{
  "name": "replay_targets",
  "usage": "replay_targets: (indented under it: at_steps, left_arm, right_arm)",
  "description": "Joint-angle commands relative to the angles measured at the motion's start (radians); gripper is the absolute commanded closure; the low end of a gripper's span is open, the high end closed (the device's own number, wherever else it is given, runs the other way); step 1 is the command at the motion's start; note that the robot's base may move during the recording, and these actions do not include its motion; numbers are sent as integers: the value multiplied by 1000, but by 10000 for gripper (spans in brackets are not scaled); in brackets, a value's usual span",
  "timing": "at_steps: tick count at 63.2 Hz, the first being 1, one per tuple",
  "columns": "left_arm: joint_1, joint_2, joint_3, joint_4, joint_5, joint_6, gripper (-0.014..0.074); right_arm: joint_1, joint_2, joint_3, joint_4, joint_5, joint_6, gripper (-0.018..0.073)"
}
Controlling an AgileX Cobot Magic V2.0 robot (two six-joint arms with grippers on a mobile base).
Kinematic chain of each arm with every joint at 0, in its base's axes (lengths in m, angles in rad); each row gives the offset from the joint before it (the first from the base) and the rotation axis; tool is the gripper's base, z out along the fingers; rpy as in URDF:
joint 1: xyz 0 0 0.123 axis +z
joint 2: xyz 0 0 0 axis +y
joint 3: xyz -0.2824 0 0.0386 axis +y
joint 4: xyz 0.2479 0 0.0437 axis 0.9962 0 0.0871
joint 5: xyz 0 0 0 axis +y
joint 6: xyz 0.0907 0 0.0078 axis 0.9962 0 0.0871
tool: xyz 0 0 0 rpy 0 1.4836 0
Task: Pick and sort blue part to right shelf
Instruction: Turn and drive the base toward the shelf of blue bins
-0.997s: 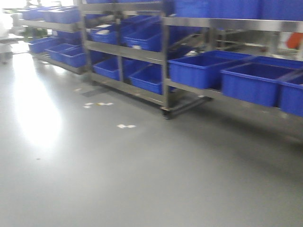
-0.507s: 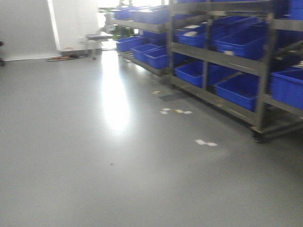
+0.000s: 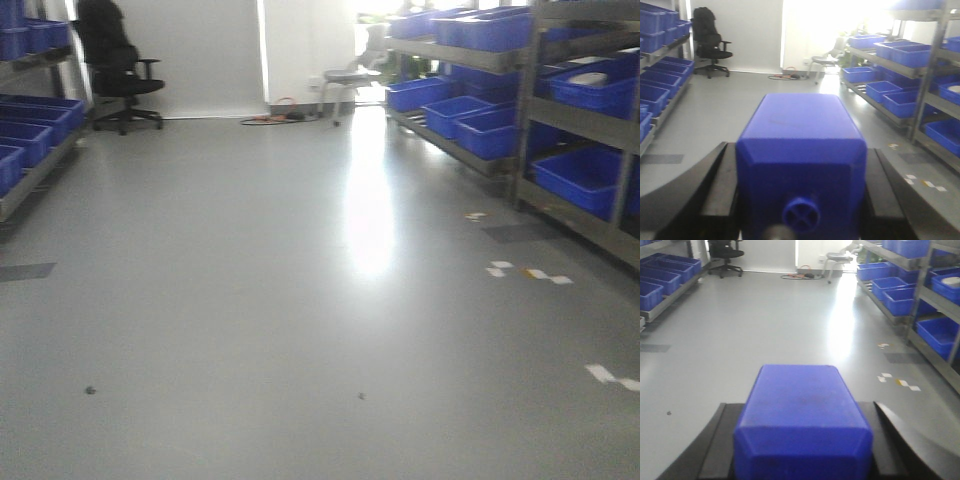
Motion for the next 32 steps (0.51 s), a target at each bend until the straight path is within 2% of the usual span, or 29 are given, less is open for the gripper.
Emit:
replay_targets:
  at_steps: [1, 32]
  left_arm:
    - [2, 12, -28, 0, -94, -1, 284]
    - [2, 12, -28, 0, -94, -1, 284]
  right_arm:
    - [-8, 4, -29, -7, -93, 1, 260]
    - [-8, 4, -29, -7, -93, 1, 260]
